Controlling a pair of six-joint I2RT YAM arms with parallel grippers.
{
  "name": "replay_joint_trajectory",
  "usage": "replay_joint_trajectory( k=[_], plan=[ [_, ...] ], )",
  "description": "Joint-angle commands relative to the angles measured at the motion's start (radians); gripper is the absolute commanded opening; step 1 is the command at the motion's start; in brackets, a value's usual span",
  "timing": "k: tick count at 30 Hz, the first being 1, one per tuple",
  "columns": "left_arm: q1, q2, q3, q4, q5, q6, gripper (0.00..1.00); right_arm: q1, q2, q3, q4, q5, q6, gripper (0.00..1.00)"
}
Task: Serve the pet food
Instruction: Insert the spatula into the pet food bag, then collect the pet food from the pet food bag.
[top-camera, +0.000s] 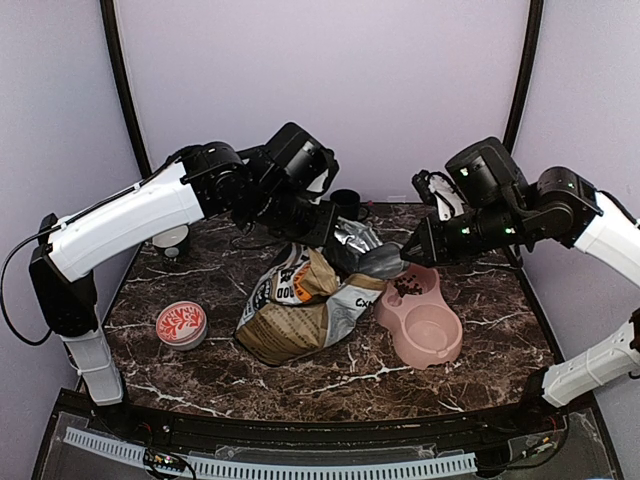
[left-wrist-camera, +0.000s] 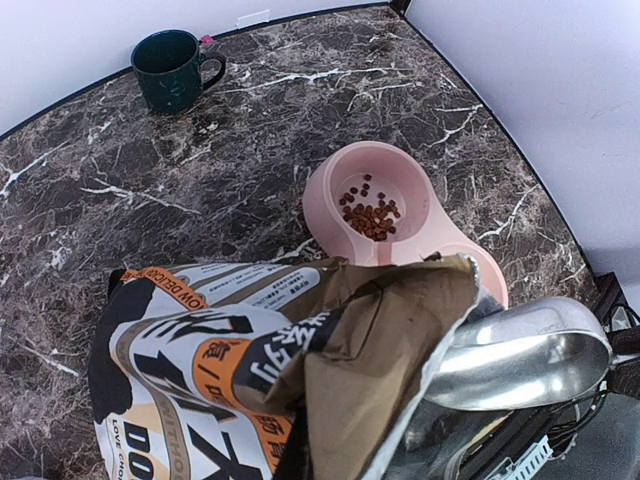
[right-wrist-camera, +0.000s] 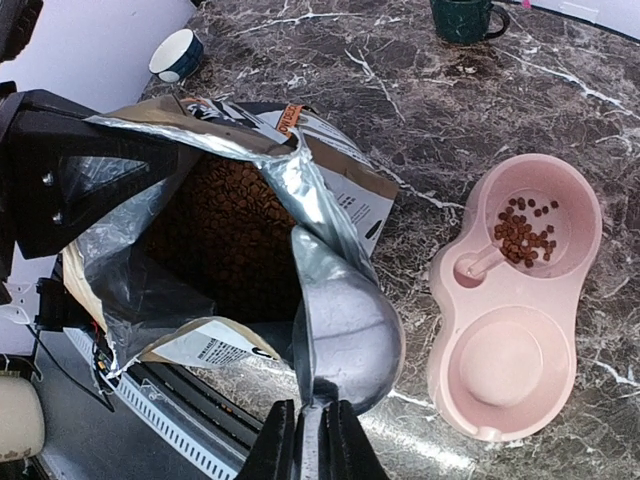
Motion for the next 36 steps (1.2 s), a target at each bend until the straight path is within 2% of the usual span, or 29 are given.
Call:
replay_joint_trajectory(
  k=[1,6,13,36],
  plan=[
    [-0.006,-0.02,0.036,0.021,0.0,0.005,0.0,0.004,0.014,0.027,-0.084,0.118,0.013,0.0],
    [-0.006,-0.021,0.037,0.016,0.001,0.004,0.0,0.004,0.036,0.021,0.005,0.022,-0.014,0.0],
    [-0.006,-0.023,0.035,0.013,0.001,0.001,0.0,0.005,0.103,0.04,0.075,-0.036,-0.044,0.0],
    [-0.005,-0.02,0.028,-0.01,-0.026,0.018,0.0,-0.019,0.33,-0.03,0.194,-0.108,-0.109,0.0]
  ],
)
